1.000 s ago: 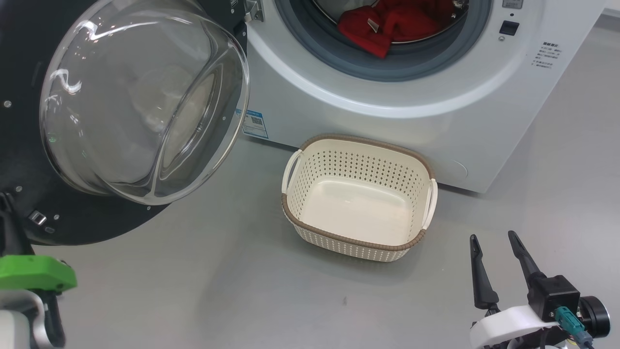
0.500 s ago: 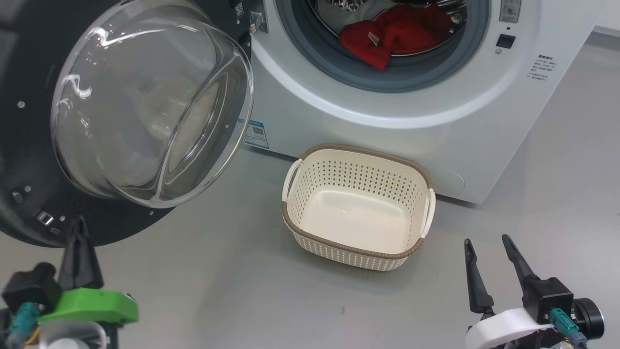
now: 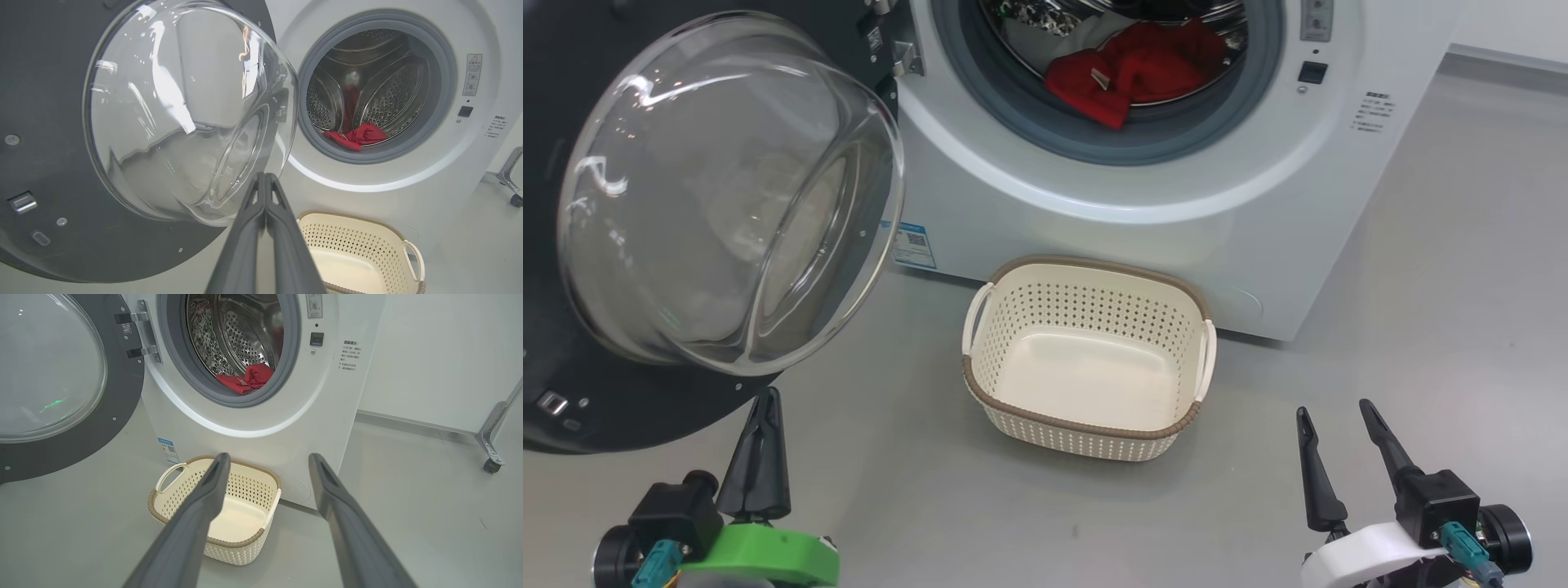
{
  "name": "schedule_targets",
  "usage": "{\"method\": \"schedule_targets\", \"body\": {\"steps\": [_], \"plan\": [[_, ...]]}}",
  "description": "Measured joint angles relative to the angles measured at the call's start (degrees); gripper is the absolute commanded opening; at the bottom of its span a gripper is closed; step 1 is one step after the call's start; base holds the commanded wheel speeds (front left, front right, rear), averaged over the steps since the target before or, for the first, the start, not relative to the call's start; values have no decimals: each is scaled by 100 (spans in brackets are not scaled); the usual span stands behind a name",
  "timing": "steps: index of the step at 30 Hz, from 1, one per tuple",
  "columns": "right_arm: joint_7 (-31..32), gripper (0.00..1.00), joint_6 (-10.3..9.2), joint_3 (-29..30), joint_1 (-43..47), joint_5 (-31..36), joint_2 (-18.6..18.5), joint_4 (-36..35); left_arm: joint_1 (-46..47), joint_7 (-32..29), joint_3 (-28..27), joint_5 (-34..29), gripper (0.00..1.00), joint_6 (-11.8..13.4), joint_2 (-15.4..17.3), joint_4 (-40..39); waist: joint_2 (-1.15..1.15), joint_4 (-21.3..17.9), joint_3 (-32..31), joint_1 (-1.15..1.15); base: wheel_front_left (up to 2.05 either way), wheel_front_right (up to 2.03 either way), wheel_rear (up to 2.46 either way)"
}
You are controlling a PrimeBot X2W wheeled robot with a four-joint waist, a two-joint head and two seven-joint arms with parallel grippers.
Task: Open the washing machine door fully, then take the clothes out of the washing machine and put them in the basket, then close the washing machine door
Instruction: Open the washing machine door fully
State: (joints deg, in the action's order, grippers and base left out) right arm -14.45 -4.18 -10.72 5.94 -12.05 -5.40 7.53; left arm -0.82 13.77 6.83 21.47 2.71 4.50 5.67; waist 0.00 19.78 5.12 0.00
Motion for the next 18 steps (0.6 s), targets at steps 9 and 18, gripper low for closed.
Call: {"method": "schedule_targets", "body": {"steps": [9, 18], "plan": [[0, 100, 0, -20, -18, 0, 47, 15, -164, -1, 114, 11, 62, 1, -56, -143, 0, -380, -66, 0, 0, 0, 0], [0, 100, 0, -98, -27, 1, 94, 21, -262, -65, 308, -57, 100, 11, -56, -227, 0, -809, -126, 0, 0, 0, 0]]}}
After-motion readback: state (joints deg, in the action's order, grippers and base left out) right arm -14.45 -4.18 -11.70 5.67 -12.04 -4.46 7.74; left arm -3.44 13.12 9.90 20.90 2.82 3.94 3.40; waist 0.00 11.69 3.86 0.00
